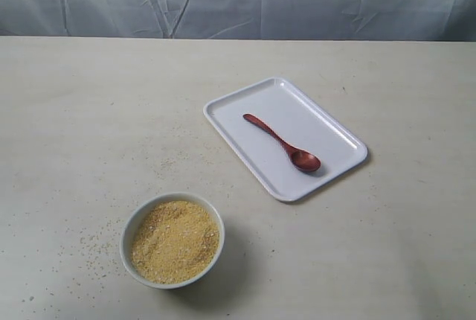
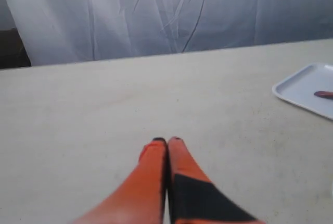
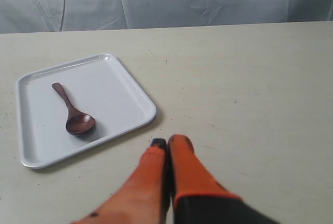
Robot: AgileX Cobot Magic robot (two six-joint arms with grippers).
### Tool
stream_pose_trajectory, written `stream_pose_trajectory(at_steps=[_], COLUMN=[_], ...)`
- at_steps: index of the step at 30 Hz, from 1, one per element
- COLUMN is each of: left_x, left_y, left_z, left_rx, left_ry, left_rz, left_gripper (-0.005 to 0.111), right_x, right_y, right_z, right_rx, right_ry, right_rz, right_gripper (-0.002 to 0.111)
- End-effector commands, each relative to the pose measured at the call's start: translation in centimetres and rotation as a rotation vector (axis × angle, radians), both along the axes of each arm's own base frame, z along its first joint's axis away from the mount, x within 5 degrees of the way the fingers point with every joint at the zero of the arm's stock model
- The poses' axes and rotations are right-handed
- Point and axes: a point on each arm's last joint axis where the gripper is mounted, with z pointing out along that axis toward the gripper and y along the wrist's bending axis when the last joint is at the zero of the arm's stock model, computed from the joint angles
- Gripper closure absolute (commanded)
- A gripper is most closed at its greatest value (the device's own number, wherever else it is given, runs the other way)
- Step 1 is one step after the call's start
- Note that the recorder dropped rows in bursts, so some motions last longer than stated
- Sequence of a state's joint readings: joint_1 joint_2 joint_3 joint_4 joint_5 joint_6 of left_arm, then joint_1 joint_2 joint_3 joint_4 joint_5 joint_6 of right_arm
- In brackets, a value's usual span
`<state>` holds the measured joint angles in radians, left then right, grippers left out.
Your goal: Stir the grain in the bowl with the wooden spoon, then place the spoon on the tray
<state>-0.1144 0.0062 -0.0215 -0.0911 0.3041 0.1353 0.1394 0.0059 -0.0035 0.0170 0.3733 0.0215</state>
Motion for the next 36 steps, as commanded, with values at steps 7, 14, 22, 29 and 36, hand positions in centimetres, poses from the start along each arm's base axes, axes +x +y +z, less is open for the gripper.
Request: stream_pose_trajectory(at_steps=[7, 14, 22, 29, 36], left_x=[0.1, 0.11, 0.1, 0.11, 0.13], left_y=[0.15, 0.24, 0.14, 0.24, 0.41], left_z=[-0.36, -0.43, -0.4, -0.41, -0.37], left_rx=[-0.005, -0.052, -0.096, -0.044, 0.014], left_ry=[-0.021, -0.008, -0.006, -0.011, -0.022], left_rz=[0.029, 0.061, 0.06, 0.061, 0.068], left_gripper=[0.107, 0.107, 0.107, 0.107, 0.107], right_x=[0.0, 0.0, 0.0, 0.0, 0.0], right_y=[-0.03, -0.03, -0.03, -0.03, -0.03], right_z=[-0.02, -0.02, 0.0, 0.0, 0.0], right_rx=[0.0, 0.0, 0.0, 0.0, 0.0], right_ry=[-0.01, -0.01, -0.012, -0.012, -0.012], right_rz=[-0.005, -0.005, -0.005, -0.005, -0.005], right_gripper=[0.105, 0.105, 0.105, 0.105, 0.105])
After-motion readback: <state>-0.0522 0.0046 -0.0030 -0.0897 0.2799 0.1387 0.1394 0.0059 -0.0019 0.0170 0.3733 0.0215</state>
